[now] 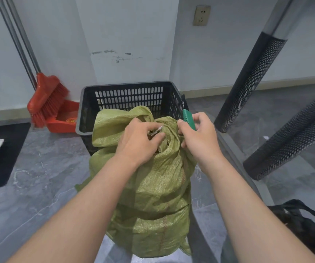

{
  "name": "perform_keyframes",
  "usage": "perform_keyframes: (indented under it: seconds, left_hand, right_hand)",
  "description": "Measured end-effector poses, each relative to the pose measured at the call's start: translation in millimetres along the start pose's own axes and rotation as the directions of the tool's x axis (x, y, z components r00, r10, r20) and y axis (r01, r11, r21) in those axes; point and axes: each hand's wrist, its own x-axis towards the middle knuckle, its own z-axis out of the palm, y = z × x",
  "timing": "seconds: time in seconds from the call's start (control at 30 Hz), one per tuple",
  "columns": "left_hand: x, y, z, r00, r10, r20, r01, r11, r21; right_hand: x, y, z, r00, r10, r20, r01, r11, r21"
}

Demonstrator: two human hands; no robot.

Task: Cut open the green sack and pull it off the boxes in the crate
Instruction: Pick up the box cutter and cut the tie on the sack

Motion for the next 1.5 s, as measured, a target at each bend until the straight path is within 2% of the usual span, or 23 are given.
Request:
perform_keyframes:
  seconds: [0.23,0.33,0.43,0.53,0.63,0.73,0.83,0.97,1.03,1.13,1.27,1.5]
  left_hand:
    - [5.8,14.7,17.7,0.997,0.026,-0.073,-0.038,0.986,-0.163]
    - [9.4,20.0,15.6,0.985,-0.071,-0.156,0.026,0.962,-0.273]
    - [14.6,23.8,6.4,0.94,-0.193,-0.281,0.065,0.912,-0.406]
    - [17.1,29.5,-2.0,0.904,-0.218,-0.368,0.001,0.861,-0.508]
    - [16.3,40.5,-4.5,0.91,-0.185,-0.37,-0.089,0.786,-0.612]
    - [13.5,52.9,-1.8,0.918,-0.127,-0.376,-0.156,0.755,-0.637]
    - [9.0,61.0,4.3,0.935,-0.105,-0.338,-0.156,0.736,-0.659]
    - [3.0,70.3,19.8,0.965,-0.109,-0.239,-0.088,0.723,-0.685]
    - [1.6,78.8,30.8,0.98,-0.123,-0.155,-0.02,0.716,-0.697]
    - [-0.8,90.5,47.5,0.98,-0.201,0.002,0.135,0.652,-0.747]
    - [-6.8,99.9,74.6,0.963,-0.257,0.083,0.23,0.619,-0.751]
    - [-9.1,93.3,146.2,0.971,-0.169,0.168,0.235,0.797,-0.557]
  right_hand:
    - [5.4,9.5,-5.6,1.0,0.016,-0.026,-0.014,0.998,0.064]
    - [9.4,15.7,-7.5,0.999,0.038,-0.017,-0.037,0.996,0.086]
    - [15.3,23.4,-10.3,0.997,0.083,0.003,-0.083,0.987,0.139]
    - [19.7,30.2,-12.6,0.996,0.091,0.011,-0.092,0.987,0.129]
    - [23.5,37.0,-15.0,0.994,0.106,0.012,-0.106,0.988,0.113]
    - [24.1,41.4,-20.8,0.992,0.126,0.005,-0.126,0.986,0.107]
    - [24.1,43.7,-32.6,0.987,0.153,-0.048,-0.146,0.982,0.123]
    - [29.5,52.4,-51.4,0.979,0.18,-0.092,-0.169,0.979,0.119]
    - [33.3,59.1,-60.7,0.981,0.174,-0.088,-0.168,0.983,0.069]
    - [40.6,74.8,-70.6,0.974,0.193,-0.122,-0.199,0.979,-0.037]
    - [46.6,99.3,-78.6,0.958,0.245,-0.146,-0.262,0.959,-0.112]
    - [56.6,154.1,-78.4,0.909,0.356,-0.218,-0.41,0.862,-0.3]
